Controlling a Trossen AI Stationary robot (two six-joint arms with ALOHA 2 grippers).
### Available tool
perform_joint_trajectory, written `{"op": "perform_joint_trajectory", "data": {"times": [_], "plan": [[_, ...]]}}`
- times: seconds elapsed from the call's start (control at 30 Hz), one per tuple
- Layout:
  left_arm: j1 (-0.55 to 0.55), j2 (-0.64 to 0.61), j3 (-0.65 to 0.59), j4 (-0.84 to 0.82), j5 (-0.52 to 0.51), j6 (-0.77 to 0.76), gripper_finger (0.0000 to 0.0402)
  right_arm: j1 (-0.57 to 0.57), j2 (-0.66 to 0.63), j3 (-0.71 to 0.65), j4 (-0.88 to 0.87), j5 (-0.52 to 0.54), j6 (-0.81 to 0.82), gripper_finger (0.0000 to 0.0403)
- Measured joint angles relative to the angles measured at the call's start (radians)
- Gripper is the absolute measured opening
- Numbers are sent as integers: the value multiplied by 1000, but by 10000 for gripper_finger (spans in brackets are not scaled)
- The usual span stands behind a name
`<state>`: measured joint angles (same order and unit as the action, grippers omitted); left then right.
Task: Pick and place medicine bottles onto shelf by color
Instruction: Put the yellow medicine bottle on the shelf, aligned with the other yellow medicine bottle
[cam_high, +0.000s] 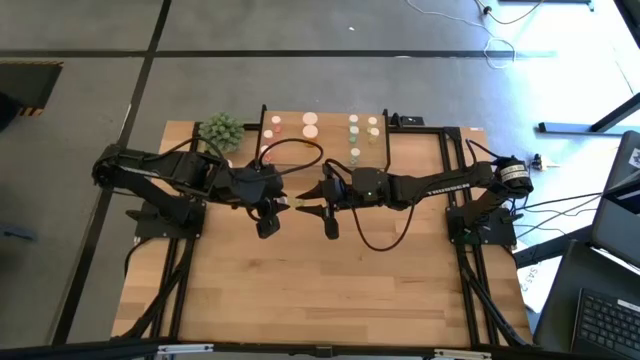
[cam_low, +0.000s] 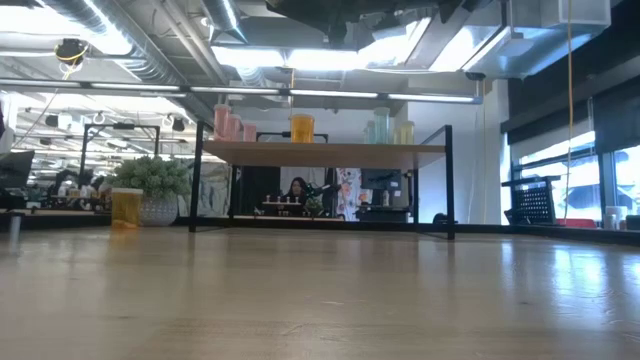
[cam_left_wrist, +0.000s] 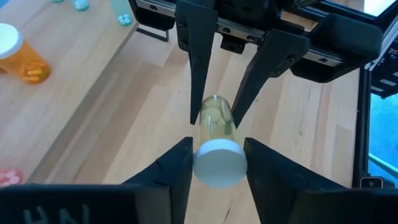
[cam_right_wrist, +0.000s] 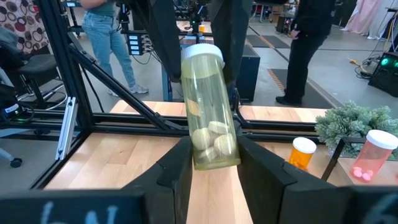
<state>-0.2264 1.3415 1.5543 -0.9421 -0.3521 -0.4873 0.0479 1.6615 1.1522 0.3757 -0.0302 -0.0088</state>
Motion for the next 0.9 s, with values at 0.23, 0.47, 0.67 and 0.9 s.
{"op": "perform_joint_trajectory", "data": {"times": [0.23, 0.47, 0.67, 0.9], "plan": [[0, 0, 0, 0, 0, -1, 171, 0, 0, 0, 3, 2, 0, 119], [0, 0, 0, -43, 1, 50, 180, 0, 0, 0, 3, 4, 0, 119], [0, -6, 0, -90, -31, 53, 180, 0, 0, 0, 2, 6, 0, 119], [0, -7, 0, -123, -33, 52, 180, -4, -3, 0, -2, 4, -4, 119]]}}
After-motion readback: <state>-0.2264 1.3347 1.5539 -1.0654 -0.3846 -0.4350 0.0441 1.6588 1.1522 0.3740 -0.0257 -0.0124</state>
